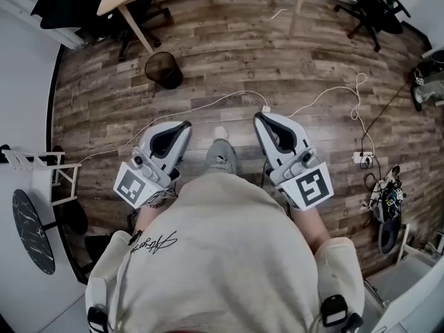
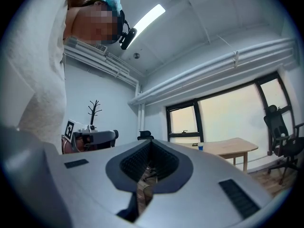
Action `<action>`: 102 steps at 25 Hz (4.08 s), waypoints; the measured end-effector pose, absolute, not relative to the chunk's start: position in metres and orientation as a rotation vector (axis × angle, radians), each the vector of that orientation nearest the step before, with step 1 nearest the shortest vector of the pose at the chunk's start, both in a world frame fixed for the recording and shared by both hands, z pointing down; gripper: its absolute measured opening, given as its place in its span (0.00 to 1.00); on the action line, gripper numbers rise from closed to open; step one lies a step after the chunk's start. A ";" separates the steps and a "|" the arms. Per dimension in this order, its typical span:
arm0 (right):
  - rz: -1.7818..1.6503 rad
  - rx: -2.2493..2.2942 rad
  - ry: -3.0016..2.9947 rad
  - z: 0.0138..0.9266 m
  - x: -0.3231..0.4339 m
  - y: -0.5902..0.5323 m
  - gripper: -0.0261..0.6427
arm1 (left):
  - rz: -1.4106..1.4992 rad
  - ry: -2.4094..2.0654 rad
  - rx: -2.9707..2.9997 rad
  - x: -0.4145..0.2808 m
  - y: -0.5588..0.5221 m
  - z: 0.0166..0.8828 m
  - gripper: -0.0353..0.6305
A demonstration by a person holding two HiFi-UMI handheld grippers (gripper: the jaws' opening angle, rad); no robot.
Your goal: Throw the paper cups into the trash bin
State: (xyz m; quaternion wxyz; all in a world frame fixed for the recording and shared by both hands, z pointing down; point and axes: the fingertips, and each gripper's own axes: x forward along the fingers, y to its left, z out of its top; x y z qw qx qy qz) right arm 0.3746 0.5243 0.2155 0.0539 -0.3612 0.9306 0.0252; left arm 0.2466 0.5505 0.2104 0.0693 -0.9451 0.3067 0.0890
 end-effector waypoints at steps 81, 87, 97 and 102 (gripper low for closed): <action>0.000 -1.195 2.874 0.237 0.277 0.183 0.06 | 0.246 0.818 -2.921 0.154 0.196 0.222 0.05; -0.013 -1.180 2.914 0.246 0.278 0.134 0.06 | 0.241 0.830 -2.915 0.158 0.148 0.223 0.05; -0.005 -1.122 2.911 0.240 0.281 0.035 0.06 | 0.247 0.881 -2.892 0.166 0.051 0.219 0.05; -0.027 -1.109 2.915 0.239 0.289 -0.011 0.06 | 0.242 0.898 -2.894 0.174 0.007 0.218 0.05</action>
